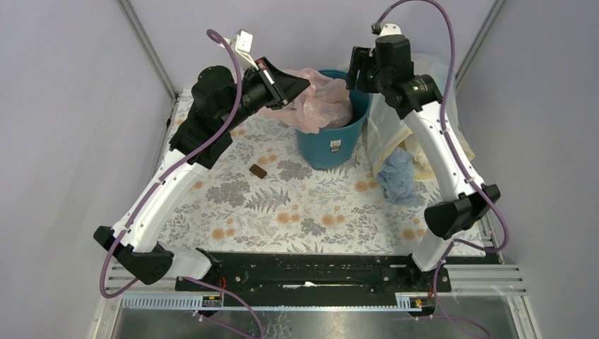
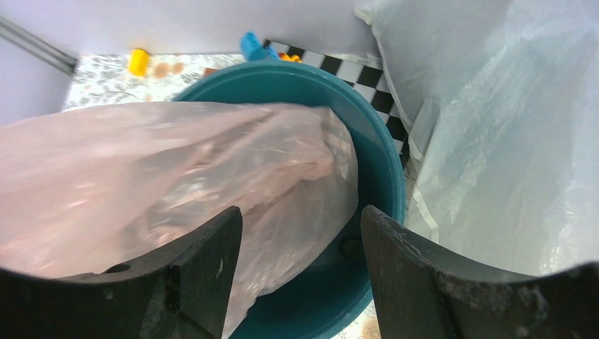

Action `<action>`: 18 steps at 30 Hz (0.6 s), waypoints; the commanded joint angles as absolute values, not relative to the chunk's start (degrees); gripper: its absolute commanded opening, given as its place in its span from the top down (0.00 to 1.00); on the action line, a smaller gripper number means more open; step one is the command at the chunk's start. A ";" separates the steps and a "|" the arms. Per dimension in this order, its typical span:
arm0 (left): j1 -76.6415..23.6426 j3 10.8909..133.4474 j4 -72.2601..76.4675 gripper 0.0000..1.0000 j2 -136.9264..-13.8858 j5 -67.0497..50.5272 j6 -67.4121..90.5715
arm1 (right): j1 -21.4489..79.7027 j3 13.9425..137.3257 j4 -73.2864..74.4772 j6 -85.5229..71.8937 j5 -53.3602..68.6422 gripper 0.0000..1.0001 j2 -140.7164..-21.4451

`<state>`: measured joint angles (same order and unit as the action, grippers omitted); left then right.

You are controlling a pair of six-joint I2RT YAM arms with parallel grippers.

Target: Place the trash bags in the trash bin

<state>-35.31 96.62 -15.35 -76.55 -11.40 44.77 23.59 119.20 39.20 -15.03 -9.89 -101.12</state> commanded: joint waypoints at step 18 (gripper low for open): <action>-38.35 103.37 -8.87 1.00 -84.55 -7.52 43.47 | 23.46 105.32 30.89 -14.45 3.19 0.44 -93.30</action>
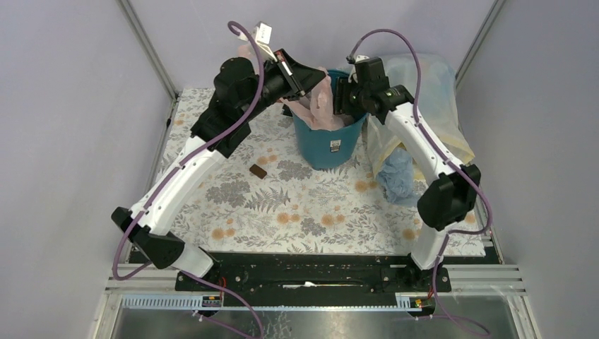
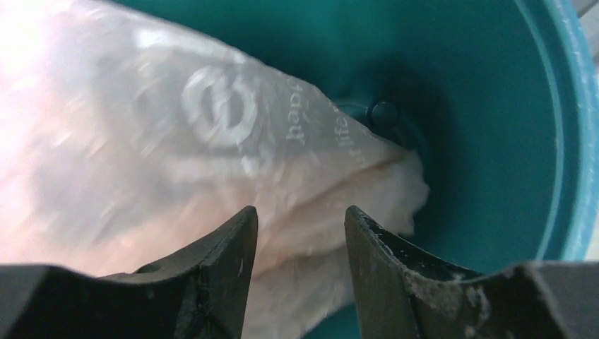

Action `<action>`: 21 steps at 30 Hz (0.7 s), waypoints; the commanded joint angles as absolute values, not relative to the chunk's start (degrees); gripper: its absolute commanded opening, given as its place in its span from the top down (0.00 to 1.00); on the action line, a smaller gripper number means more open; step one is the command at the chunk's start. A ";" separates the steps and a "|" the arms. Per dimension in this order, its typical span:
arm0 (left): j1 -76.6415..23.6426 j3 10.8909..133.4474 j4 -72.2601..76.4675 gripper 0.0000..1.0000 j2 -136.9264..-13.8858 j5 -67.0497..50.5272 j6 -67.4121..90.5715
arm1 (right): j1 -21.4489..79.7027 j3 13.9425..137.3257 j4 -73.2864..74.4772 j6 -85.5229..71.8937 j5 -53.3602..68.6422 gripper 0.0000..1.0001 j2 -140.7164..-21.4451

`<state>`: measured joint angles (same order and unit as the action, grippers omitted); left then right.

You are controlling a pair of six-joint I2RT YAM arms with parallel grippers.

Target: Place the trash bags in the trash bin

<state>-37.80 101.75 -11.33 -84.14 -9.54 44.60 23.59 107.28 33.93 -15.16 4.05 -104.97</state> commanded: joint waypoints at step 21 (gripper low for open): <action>-40.33 100.23 -5.74 1.00 -84.12 -6.77 44.07 | 23.53 83.01 11.15 -11.54 29.84 0.26 -67.48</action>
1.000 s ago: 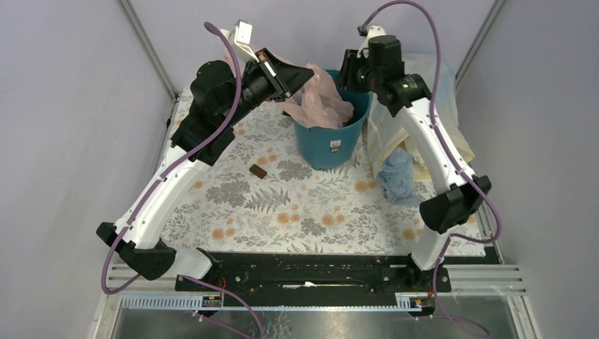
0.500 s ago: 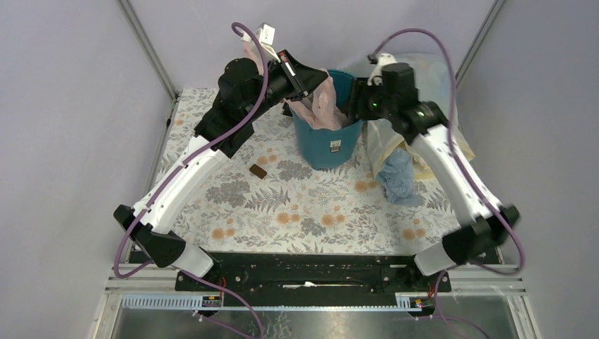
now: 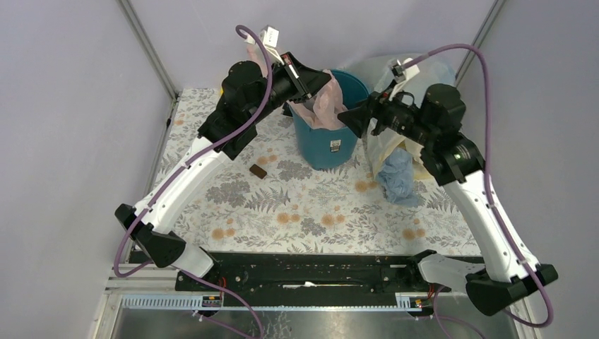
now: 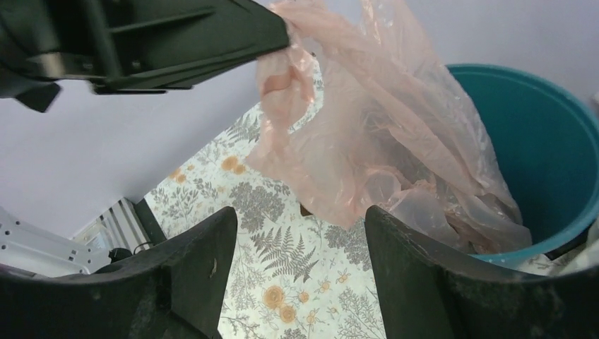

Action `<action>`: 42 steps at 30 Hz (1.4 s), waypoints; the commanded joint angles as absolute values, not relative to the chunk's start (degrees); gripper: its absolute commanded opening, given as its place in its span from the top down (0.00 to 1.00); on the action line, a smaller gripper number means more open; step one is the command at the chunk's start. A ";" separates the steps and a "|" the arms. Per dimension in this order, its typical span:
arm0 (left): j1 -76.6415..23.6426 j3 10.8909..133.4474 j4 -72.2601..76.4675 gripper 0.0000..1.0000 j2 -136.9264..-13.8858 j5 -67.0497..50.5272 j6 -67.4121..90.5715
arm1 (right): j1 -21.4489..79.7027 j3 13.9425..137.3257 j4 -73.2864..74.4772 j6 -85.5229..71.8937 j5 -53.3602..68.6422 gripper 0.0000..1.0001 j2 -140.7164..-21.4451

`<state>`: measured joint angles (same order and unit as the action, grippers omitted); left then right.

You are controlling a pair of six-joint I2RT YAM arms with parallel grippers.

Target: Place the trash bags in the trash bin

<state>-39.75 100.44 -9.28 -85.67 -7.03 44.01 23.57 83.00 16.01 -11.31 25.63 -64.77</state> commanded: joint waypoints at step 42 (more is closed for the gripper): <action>-32.97 94.72 -14.93 0.01 -74.73 13.56 21.98 | 30.11 73.21 6.52 -17.72 10.25 1.00 -61.13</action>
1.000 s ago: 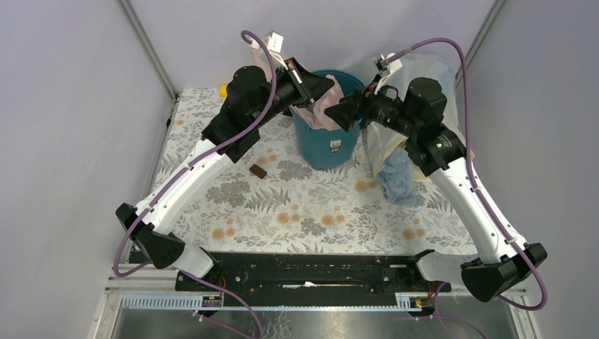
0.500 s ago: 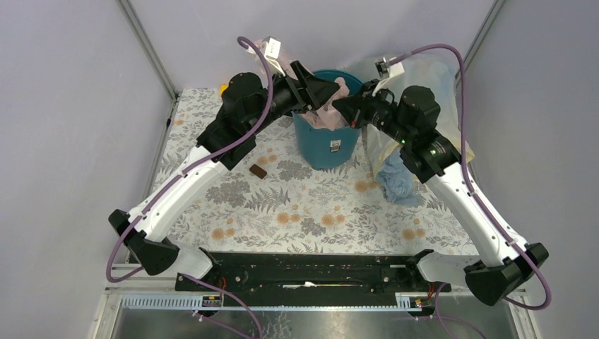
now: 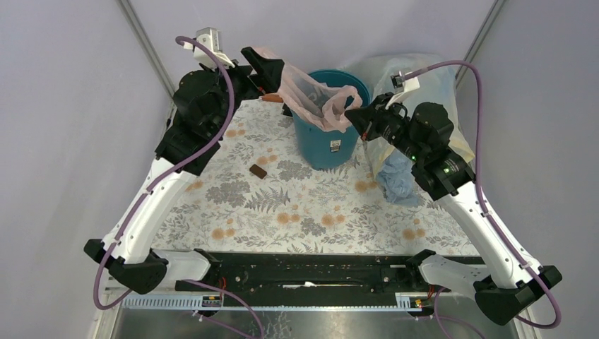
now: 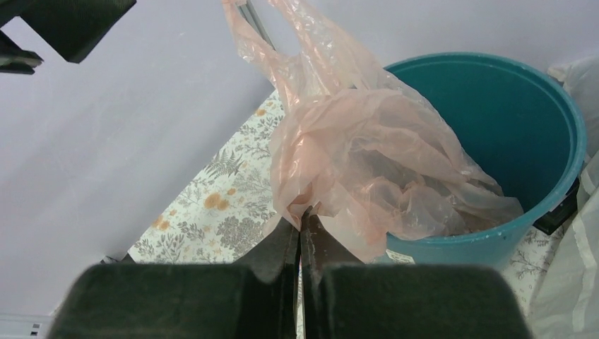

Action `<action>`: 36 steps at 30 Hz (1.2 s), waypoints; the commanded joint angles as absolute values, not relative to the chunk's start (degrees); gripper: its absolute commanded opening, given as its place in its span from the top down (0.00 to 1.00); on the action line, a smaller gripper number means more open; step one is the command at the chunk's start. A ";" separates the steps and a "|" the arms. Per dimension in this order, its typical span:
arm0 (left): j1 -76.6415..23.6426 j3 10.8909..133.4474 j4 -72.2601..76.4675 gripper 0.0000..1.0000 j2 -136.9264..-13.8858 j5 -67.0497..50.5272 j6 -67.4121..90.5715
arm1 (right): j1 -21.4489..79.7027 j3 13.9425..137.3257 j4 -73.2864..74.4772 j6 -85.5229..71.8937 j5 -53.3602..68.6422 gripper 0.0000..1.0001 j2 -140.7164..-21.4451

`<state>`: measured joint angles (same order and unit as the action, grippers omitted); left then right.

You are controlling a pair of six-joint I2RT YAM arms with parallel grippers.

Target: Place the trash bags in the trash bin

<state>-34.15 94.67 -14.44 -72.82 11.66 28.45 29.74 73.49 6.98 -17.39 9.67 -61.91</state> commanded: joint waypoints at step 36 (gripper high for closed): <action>-17.21 88.09 -12.79 1.00 -77.87 12.49 28.93 | 30.14 72.58 23.99 -16.41 -16.70 1.00 -53.65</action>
<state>-18.35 91.94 -16.56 -86.56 9.02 28.42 29.80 72.62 20.16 -16.32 -3.81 -57.08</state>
